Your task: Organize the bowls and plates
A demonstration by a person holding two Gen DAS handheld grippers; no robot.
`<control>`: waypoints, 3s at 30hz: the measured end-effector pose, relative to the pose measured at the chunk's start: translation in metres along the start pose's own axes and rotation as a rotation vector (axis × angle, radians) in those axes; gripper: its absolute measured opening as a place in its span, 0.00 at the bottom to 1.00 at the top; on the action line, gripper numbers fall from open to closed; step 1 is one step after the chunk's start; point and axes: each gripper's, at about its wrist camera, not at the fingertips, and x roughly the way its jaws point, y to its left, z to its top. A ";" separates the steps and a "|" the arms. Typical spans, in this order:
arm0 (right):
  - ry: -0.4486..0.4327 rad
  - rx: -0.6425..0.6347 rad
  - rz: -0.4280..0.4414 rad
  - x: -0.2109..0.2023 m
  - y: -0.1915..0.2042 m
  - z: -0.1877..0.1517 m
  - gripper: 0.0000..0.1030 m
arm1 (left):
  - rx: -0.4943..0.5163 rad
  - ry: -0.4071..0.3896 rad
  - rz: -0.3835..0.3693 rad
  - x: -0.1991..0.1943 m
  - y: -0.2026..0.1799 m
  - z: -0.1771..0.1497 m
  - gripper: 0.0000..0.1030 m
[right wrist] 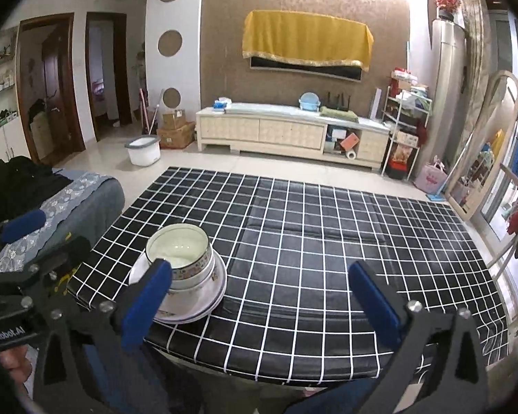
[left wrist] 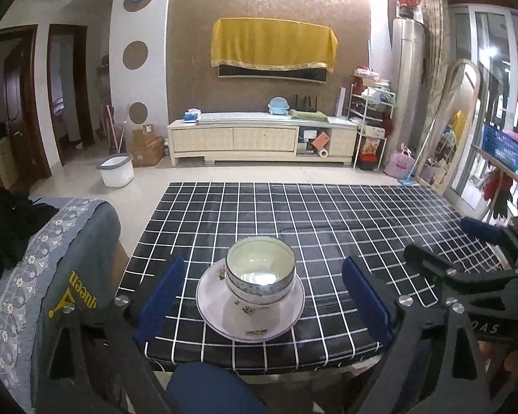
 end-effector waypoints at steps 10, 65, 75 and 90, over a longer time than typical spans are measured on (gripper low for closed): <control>-0.022 0.012 -0.004 -0.017 -0.001 -0.008 1.00 | 0.020 -0.005 -0.007 -0.011 -0.007 -0.008 0.90; -0.010 0.036 0.007 -0.020 -0.006 -0.012 1.00 | 0.012 0.021 -0.059 -0.011 -0.010 -0.010 0.90; -0.007 0.038 0.004 -0.019 -0.005 -0.013 1.00 | 0.018 0.030 -0.064 -0.009 -0.011 -0.012 0.90; -0.002 0.043 0.004 -0.018 -0.005 -0.015 1.00 | 0.005 0.037 -0.067 -0.009 -0.011 -0.012 0.90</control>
